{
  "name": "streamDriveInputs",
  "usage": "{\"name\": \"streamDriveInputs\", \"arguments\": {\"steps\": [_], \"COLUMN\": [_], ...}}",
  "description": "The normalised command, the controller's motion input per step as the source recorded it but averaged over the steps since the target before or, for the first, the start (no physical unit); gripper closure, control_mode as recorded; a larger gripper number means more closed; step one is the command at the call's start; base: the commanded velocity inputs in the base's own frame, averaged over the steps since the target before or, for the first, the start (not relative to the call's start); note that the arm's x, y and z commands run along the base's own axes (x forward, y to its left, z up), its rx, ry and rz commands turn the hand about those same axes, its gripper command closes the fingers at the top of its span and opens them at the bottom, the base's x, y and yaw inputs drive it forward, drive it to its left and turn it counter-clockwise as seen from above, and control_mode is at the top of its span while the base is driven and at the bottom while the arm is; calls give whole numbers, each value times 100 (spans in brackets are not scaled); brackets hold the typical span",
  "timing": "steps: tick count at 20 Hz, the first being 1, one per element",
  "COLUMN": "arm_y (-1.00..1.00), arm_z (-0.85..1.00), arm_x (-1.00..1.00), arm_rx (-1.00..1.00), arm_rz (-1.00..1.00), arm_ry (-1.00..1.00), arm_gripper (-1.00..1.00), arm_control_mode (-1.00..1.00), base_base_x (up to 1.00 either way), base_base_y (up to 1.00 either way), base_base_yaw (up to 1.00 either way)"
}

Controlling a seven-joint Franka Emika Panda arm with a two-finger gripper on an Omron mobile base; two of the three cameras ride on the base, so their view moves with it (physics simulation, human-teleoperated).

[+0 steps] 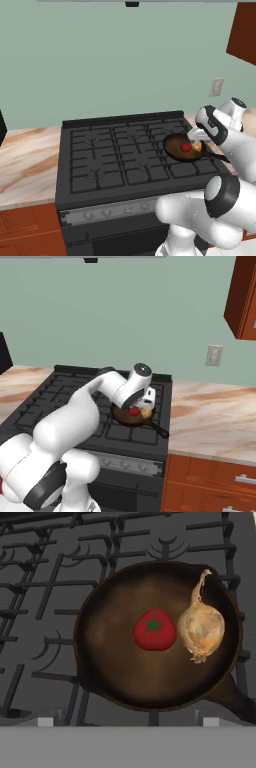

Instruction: Place the pan on the front right burner on the stove. Then place the tomato and the onion in the pan and turn on the front right burner.

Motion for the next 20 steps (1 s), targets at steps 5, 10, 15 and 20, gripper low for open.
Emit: {"name": "streamDriveInputs", "arguments": {"steps": [5, 10, 15, 20], "arm_y": [0, 0, -6, -6], "arm_z": [0, 0, 0, -6], "arm_x": [-41, -38, -25, -31], "arm_rx": [0, 0, 0, 0], "arm_rz": [0, 0, 0, 0], "arm_ry": [-2, -3, -3, -5], "arm_gripper": [-100, -100, -100, -100], "arm_control_mode": [-100, -100, -100, -100], "base_base_x": [0, 0, 0, 0], "base_base_y": [0, 0, 0, 0], "base_base_yaw": [0, 0, 0, 0]}}
